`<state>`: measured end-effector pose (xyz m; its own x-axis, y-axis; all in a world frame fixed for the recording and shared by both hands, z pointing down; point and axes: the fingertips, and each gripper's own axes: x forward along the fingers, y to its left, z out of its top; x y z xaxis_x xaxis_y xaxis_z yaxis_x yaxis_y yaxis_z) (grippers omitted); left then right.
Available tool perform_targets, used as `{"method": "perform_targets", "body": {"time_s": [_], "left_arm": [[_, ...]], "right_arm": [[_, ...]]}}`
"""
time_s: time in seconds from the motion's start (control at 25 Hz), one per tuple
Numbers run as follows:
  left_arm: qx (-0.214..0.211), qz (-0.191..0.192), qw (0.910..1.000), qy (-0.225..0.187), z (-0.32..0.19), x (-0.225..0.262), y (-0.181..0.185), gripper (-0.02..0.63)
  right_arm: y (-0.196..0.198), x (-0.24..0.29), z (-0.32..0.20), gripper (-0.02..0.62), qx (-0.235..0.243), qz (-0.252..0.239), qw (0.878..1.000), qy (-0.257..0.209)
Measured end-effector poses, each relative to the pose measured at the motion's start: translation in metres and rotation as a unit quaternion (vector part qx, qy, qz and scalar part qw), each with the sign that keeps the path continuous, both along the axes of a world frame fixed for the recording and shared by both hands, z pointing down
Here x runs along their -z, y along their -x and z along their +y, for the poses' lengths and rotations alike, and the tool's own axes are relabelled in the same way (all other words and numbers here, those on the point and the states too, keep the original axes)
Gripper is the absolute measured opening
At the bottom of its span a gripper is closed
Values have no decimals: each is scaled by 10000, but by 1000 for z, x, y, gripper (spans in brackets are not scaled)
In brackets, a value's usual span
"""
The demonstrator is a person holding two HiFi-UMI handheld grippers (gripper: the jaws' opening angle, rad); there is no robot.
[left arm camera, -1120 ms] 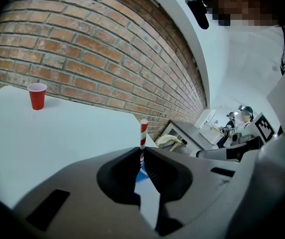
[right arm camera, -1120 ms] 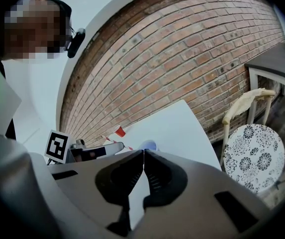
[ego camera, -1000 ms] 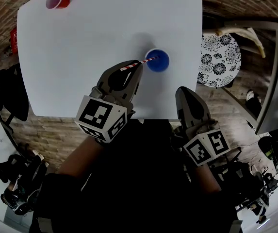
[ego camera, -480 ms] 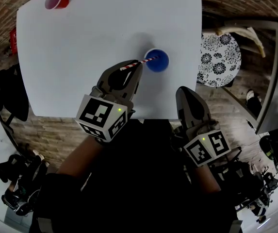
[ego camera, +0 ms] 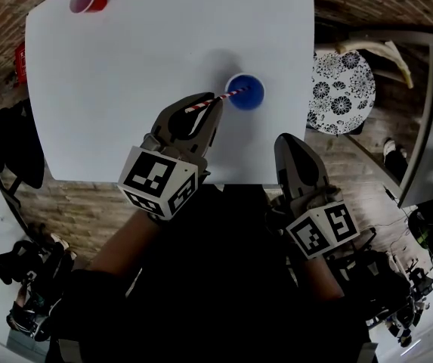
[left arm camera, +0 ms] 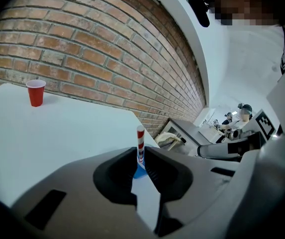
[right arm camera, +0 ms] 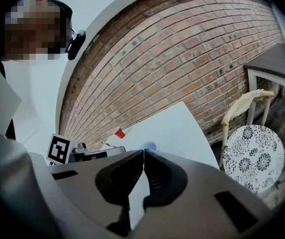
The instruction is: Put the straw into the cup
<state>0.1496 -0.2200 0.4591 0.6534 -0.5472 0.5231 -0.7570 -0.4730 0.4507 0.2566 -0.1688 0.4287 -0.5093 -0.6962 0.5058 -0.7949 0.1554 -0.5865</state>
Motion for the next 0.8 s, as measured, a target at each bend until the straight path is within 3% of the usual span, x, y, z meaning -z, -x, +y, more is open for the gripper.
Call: {"method": "perform_targets", "body": {"time_s": [0.8], "left_arm": [[6, -7, 10000, 76, 14, 0, 9, 38]], "right_arm": [[8, 6, 8, 28, 33, -10, 10000, -82]]}}
